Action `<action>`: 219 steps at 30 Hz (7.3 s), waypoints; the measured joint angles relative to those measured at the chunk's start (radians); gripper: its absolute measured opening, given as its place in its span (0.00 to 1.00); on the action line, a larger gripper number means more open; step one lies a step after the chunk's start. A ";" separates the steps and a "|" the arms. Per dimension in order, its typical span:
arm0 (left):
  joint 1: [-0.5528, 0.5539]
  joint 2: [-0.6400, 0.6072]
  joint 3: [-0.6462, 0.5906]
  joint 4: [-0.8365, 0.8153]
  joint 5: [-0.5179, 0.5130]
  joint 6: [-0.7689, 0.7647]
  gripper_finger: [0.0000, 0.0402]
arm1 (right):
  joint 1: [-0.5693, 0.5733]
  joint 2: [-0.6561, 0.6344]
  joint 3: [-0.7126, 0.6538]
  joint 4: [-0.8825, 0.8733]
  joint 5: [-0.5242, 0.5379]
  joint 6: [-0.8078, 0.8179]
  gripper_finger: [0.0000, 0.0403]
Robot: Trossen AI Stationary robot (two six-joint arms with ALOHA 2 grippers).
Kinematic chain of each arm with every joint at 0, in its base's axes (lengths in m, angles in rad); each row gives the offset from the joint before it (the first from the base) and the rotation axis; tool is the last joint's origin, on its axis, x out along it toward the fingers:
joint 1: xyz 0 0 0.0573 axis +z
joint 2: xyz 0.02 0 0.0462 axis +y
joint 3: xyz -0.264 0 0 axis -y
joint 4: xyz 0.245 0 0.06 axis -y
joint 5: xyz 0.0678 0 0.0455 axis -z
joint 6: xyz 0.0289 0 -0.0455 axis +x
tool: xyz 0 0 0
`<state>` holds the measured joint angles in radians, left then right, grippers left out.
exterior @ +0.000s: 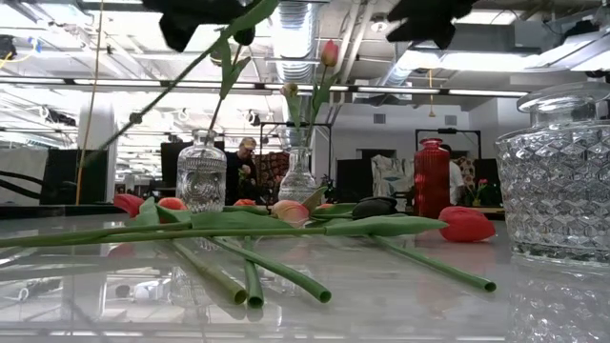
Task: Sort flowers into vase by color
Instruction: Put the red tulip into the red vase
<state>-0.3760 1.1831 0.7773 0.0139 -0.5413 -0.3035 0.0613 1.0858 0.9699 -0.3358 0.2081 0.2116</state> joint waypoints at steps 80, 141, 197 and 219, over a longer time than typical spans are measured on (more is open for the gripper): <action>0.099 0.078 -0.001 0.224 0.126 0.126 0.34 | -0.001 -0.019 0.000 0.326 0.091 -0.265 0.09; 0.099 0.078 -0.001 0.223 0.128 0.079 0.34 | -0.195 -0.447 0.000 -0.124 0.085 -0.149 0.09; 0.099 0.078 -0.001 0.180 0.206 0.048 0.34 | -0.195 -0.321 0.000 -0.269 0.089 -0.085 0.53; 0.093 0.078 -0.001 -0.043 0.257 -0.102 0.34 | -0.195 -0.321 0.000 -0.512 0.079 0.001 0.57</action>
<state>-0.2825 1.2613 0.7765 -0.0292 -0.2841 -0.4052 -0.1333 0.7647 0.9703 -0.8475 0.2870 0.2123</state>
